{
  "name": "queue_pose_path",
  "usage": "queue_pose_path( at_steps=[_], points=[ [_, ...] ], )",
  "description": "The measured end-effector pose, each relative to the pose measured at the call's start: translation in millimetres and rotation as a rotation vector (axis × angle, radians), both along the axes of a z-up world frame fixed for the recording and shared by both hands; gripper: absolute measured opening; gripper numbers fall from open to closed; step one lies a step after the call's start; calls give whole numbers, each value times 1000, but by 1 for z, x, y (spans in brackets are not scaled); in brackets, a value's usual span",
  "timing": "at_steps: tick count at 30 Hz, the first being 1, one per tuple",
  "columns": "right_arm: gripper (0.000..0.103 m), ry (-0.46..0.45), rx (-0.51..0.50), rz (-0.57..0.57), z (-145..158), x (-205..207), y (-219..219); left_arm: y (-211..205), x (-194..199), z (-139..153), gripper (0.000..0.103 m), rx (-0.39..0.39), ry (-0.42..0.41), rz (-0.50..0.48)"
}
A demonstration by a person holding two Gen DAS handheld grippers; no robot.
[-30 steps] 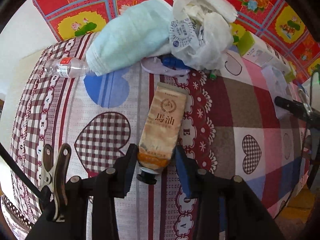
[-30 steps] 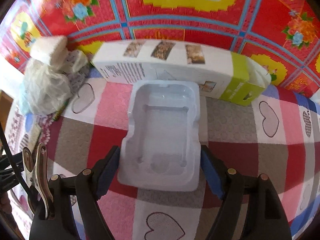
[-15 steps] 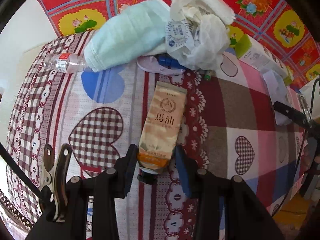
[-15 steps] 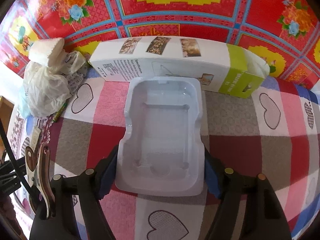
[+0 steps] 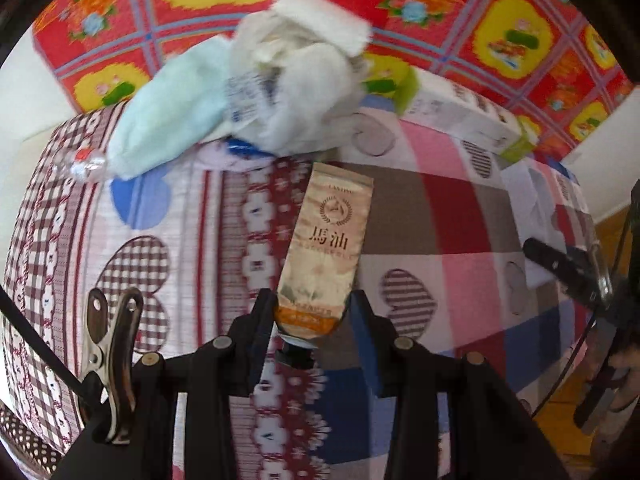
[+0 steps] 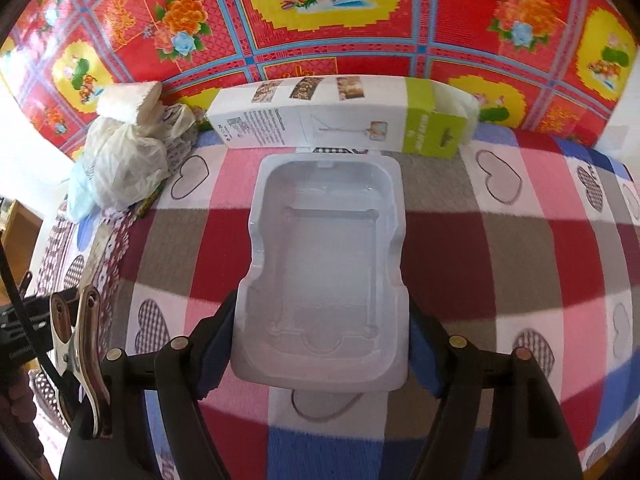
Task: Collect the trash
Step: 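Lift the brown bottle and white tray with both tools off the bed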
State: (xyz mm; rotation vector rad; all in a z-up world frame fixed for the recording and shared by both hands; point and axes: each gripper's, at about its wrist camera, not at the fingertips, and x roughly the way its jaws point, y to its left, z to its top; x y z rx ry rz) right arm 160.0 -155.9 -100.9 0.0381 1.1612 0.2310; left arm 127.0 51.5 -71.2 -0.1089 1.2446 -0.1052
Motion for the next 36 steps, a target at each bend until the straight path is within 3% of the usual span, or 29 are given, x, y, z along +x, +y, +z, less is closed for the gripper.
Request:
queue_pose_path(
  at_steps=[9, 15, 36],
  points=[
    [75, -16, 40, -55, 14, -38, -33, -57, -4, 16, 40, -3, -27, -70],
    [75, -28, 49, -82, 22, -57, -55, -70, -5, 10, 40, -3, -38, -103],
    [75, -88, 83, -197, 57, -135, -167, -200, -55, 32, 40, -14, -60, -246]
  ],
)
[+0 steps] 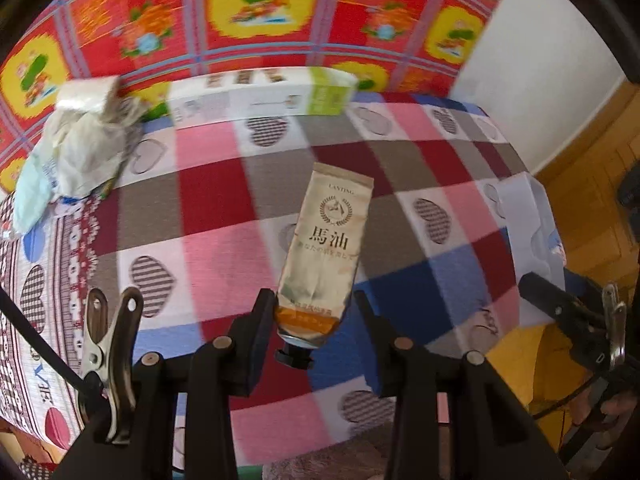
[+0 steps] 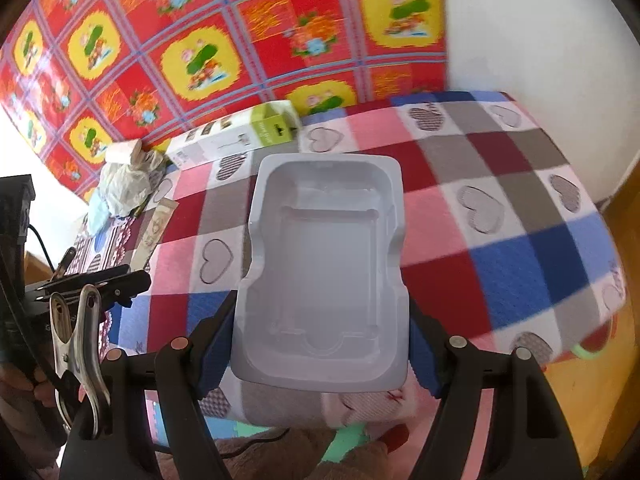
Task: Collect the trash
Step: 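Lift the brown bottle and white tray with both tools off the bed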
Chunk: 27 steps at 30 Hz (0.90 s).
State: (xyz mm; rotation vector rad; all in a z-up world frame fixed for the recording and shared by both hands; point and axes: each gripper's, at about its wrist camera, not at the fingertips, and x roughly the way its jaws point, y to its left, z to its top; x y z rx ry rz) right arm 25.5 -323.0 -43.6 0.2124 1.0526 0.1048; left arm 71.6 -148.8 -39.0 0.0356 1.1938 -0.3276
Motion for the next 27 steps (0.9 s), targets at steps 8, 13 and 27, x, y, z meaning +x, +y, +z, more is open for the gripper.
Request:
queue_pose_path(
  at_steps=[8, 13, 27],
  points=[
    [75, -17, 22, -92, 6, -36, -58, -71, -20, 11, 40, -11, -15, -98],
    [75, -30, 29, -143, 10, -61, -98, -120, -32, 16, 40, -33, -25, -147],
    [75, -48, -9, -283, 16, -123, -205, -246, -57, 29, 40, -83, -28, -302]
  ],
)
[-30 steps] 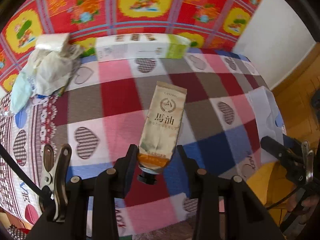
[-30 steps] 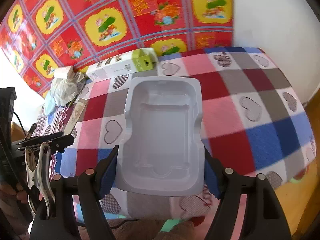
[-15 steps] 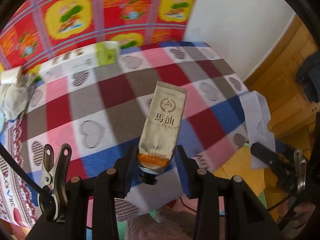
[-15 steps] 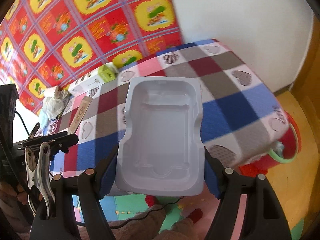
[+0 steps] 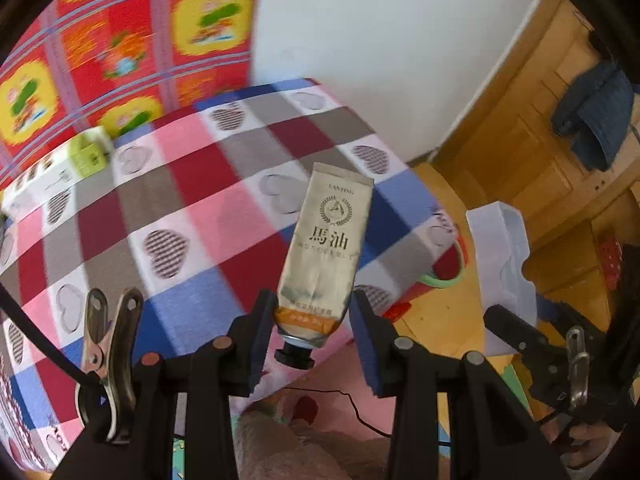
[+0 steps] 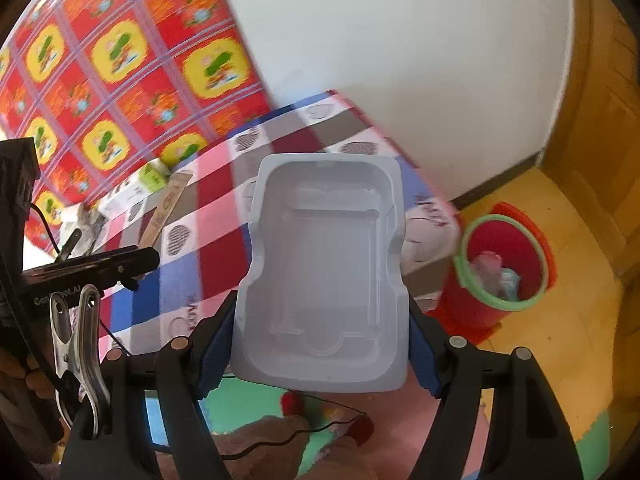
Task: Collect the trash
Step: 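Lift the brown bottle and white tray with both tools off the bed, then carry the bottle and tray with both tools over the red bucket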
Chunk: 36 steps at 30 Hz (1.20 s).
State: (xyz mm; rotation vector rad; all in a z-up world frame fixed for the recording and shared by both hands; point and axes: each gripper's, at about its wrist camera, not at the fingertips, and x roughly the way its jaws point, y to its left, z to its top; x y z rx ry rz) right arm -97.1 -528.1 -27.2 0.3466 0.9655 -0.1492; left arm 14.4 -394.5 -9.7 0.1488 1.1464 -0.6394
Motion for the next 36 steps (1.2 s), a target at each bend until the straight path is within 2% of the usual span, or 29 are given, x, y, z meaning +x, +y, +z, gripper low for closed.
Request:
queue_pose_path(
  at_steps=[9, 22, 30, 36],
  points=[
    [75, -1, 14, -148, 2, -22, -54, -70, 1, 1, 40, -9, -13, -145],
    [75, 2, -3, -372, 2, -33, -117, -169, 19, -9, 40, -29, 5, -370],
    [75, 5, -8, -463, 0, -41, -157, -215, 17, -12, 40, -38, 11, -442],
    [75, 11, -18, -459, -4, -45, -199, -251, 7, -18, 40, -28, 12, -446]
  ],
)
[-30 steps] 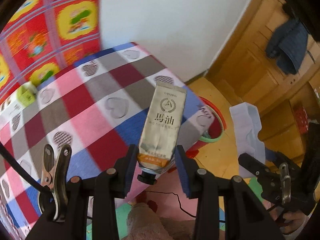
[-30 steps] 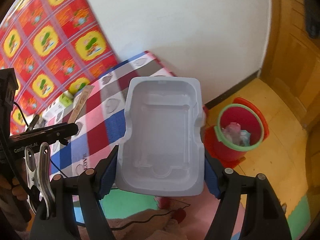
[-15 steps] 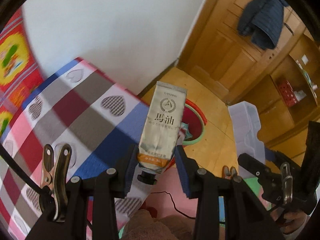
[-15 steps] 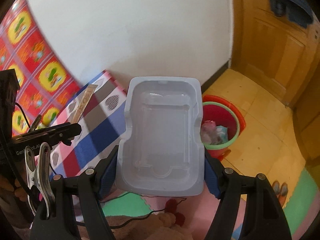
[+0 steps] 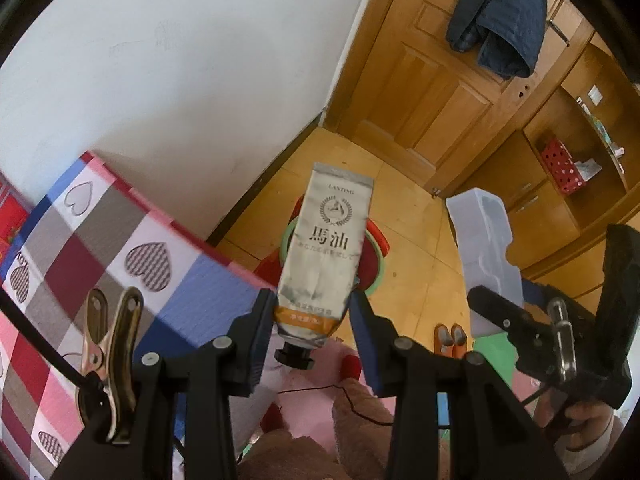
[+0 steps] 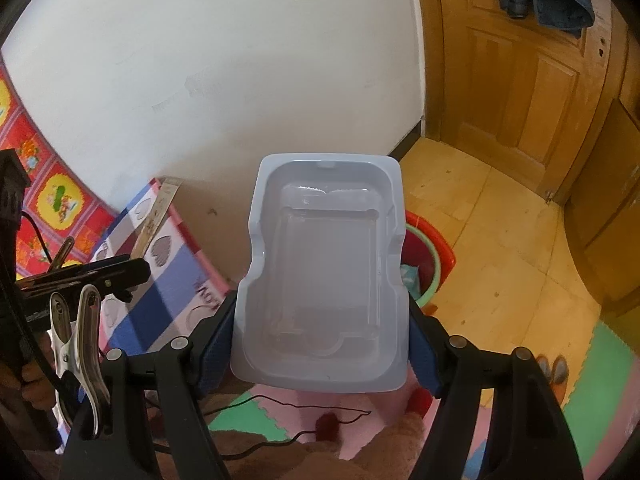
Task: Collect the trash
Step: 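Carry the bottle and tray with both tools over the red bucket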
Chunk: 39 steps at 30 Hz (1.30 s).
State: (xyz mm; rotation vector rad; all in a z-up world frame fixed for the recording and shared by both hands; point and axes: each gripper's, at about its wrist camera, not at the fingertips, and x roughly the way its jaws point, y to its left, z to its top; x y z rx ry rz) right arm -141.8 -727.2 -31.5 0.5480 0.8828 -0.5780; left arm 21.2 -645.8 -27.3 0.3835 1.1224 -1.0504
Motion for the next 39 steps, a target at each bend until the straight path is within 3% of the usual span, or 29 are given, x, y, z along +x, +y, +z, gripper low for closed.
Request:
queue_pose_path(
  at_steps=[7, 20, 27, 39],
  points=[
    [75, 14, 12, 76, -10, -3, -59, -53, -20, -11, 40, 13, 17, 69],
    [75, 85, 22, 352, -44, 10, -161, -132, -55, -46, 40, -9, 51, 259],
    [75, 131, 32, 449, -87, 15, -187, -154, -57, -102, 40, 29, 120, 314],
    [75, 179, 61, 476, -170, 27, -203, -185, -30, -208, 40, 66, 129, 317]
  ],
)
